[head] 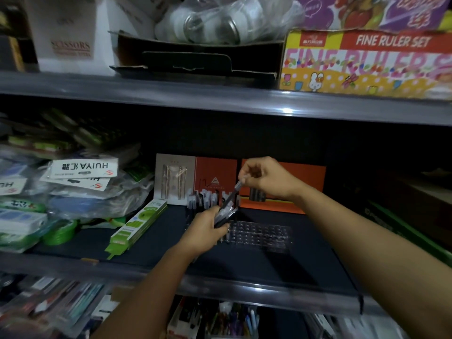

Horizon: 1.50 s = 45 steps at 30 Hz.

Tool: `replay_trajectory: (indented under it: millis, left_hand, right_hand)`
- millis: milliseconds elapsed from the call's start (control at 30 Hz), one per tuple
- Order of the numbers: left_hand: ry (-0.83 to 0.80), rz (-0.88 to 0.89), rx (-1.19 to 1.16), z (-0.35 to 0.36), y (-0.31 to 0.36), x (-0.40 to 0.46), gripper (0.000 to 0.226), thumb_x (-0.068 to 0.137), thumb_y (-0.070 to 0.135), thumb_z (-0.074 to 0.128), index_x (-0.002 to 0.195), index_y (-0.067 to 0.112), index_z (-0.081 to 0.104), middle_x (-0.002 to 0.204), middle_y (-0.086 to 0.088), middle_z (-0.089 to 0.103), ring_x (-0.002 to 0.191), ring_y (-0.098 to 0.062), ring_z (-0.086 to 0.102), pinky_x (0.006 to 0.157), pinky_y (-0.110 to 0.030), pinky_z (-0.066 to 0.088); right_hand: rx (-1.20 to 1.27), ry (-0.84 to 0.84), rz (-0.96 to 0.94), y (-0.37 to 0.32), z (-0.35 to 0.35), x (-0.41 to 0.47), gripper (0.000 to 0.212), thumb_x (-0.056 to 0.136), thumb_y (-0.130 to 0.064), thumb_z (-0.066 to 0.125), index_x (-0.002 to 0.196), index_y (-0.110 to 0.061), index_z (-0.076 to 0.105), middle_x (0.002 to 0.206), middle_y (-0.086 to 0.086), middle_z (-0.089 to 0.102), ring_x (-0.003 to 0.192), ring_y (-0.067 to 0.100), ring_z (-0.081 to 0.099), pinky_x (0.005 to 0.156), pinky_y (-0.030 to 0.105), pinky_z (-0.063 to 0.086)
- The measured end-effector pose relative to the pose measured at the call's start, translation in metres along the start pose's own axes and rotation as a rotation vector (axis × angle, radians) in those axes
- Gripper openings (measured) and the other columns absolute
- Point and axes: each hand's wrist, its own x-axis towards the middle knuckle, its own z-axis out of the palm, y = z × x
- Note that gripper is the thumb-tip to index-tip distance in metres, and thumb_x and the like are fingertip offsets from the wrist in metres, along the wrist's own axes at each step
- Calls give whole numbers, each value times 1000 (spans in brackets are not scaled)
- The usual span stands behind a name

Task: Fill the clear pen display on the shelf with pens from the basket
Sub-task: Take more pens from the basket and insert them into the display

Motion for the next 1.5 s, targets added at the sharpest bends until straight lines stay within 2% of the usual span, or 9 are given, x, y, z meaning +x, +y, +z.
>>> replay_trajectory:
  millis: [100,200,333,467,600,667,867,1333,1500]
  left_hand:
    - [16,-13,3,-5,-3,0,18,92,20,58,110,19,54,89,-15,64,59,-14,54,59,-30,48]
    - [22,-11,2,-7,-6,-1,23,93,20,57,116,20,52,93,-8,65,62,-13,56,57,-25,48]
    - [36,-57,55,-8,-16,1,30,94,21,56,123,16,48,99,-10,65,59,-12,56,53,-22,47]
    - [43,-82,43,-9,-26,3,16,93,16,55,109,14,53,82,-6,61,59,-15,54,53,-28,47]
    - [48,-55,26,-6,-26,7,6,94,15,54,99,18,54,79,-3,60,58,-12,53,50,-22,45]
    - [43,-49,21,-4,-25,10,6,94,15,54,99,16,55,78,-5,60,55,-11,51,49,-22,44]
    - [11,-42,20,4,-26,14,10,93,17,54,100,10,55,79,-9,59,59,-15,53,52,-28,46]
    - [34,-72,-96,2,-30,18,12,95,18,53,102,10,58,64,-2,53,55,-14,51,51,-25,45]
    - [31,-55,-131,1,-29,16,8,94,17,53,88,21,57,64,-4,54,55,-15,52,52,-27,46]
  right_hand:
    - [56,62,18,-2,-5,1,6,86,-5,65,81,-8,68,87,25,67,74,19,56,73,44,50]
    - [67,128,43,0,-6,2,8,87,-6,65,82,-10,70,86,21,69,74,18,59,73,39,51]
    - [92,250,101,5,-9,3,15,87,-7,63,80,-19,69,88,15,72,88,32,67,83,48,53]
    - [65,367,192,16,-18,4,12,85,-3,62,83,-10,71,83,11,73,81,34,67,72,46,54]
    - [-85,284,189,26,-13,-1,14,85,3,55,81,-3,68,73,-4,68,63,0,60,56,15,45]
    - [-165,239,182,30,-4,-4,12,85,4,53,86,-3,63,71,-6,62,66,-2,57,53,7,42]
    - [-293,134,106,43,21,2,12,84,0,55,87,-10,60,82,6,68,78,22,65,69,43,56]
    - [-391,-85,84,47,55,12,21,85,5,54,100,-9,61,88,7,66,81,21,63,70,36,56]
    - [-432,-124,97,47,64,11,23,83,9,54,88,-14,55,75,-4,56,74,17,59,58,26,43]
